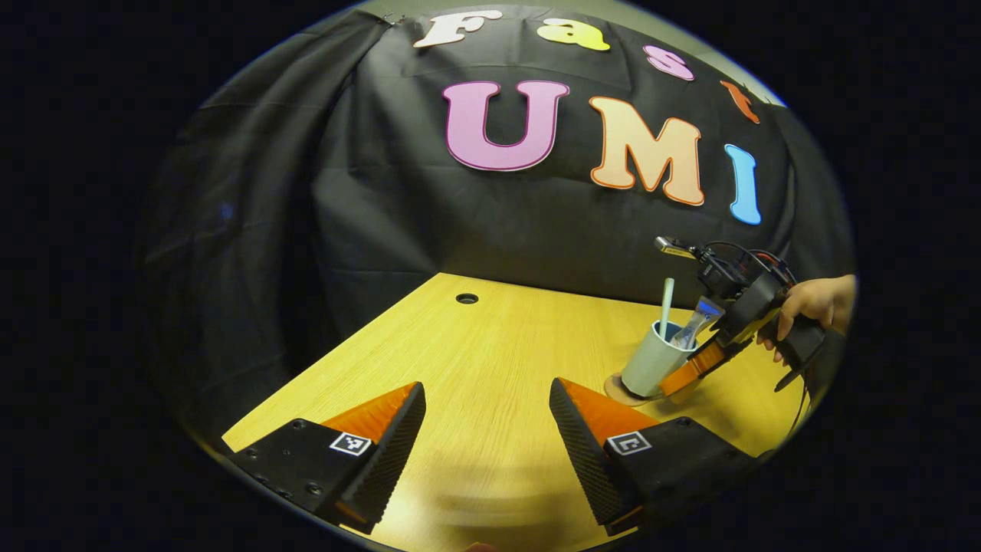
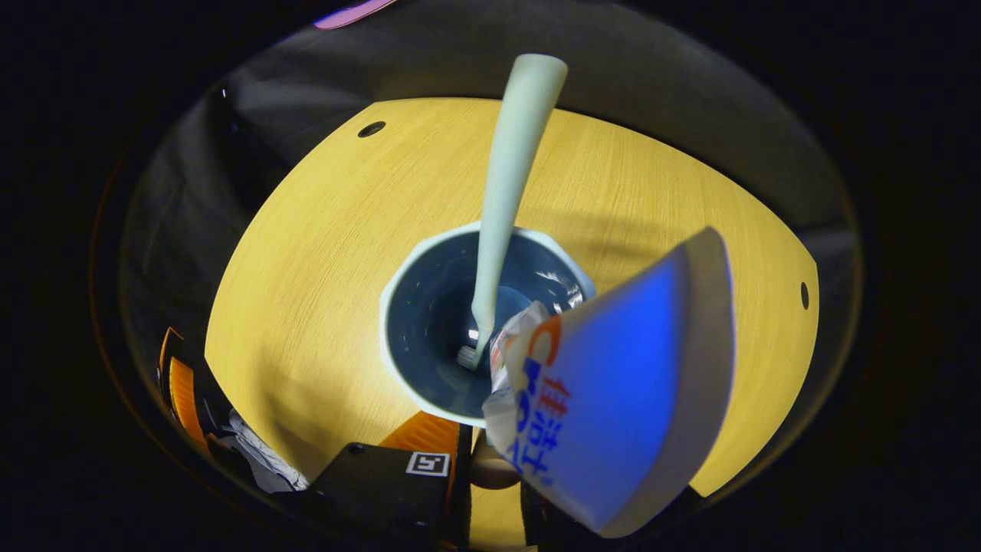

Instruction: Put the toothbrush and toothpaste on the desktop into the cup, then pick up the cup and place it on the coaster on the desktop.

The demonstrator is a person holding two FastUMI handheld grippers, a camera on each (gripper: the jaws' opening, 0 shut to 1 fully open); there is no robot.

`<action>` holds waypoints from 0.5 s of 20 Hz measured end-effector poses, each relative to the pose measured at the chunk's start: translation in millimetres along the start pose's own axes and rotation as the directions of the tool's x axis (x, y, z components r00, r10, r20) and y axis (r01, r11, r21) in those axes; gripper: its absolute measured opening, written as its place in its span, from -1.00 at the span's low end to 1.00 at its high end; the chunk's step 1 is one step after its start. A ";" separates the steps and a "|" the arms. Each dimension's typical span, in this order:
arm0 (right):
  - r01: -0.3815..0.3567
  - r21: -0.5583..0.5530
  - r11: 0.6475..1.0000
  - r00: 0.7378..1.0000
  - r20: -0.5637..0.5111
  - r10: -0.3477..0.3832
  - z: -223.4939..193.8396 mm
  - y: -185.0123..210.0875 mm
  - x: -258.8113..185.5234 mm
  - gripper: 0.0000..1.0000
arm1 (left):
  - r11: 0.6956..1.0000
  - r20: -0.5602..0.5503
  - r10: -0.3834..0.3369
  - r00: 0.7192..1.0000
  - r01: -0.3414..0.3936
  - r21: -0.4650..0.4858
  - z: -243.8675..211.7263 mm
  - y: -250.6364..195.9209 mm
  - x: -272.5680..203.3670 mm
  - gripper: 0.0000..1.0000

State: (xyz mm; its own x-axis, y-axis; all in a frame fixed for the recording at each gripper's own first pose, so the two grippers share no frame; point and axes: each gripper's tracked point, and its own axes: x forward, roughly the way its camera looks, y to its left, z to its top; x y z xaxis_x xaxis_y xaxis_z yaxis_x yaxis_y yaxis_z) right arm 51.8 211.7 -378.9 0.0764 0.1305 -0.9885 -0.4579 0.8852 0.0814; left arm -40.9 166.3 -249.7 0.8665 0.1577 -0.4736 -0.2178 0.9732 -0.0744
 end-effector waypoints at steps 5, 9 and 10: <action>0.037 -0.034 0.999 0.999 -0.023 -0.038 4.2 6.8 12.9 -0.51 | 1.000 -0.001 -0.003 1.000 0.003 0.003 -0.3 4.6 4.4 0.90; 0.034 -0.025 0.999 0.999 -0.013 -0.035 3.4 7.8 3.2 -0.44 | 1.000 -0.002 -0.018 1.000 0.018 0.006 0.0 -0.2 8.3 0.91; 0.026 -0.021 0.999 1.000 -0.003 -0.026 4.4 8.6 0.6 -0.44 | 1.000 0.001 -0.024 1.000 0.024 0.008 2.3 -3.9 8.6 0.90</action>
State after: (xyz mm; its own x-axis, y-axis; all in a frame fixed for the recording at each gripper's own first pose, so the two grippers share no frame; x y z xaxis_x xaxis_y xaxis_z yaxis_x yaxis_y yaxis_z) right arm 51.7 221.4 -378.2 0.0855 0.1065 -0.9906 -0.4744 0.8787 0.0535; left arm -31.6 164.3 -251.5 0.8718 0.1344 -0.4711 -0.1932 0.9780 -0.0785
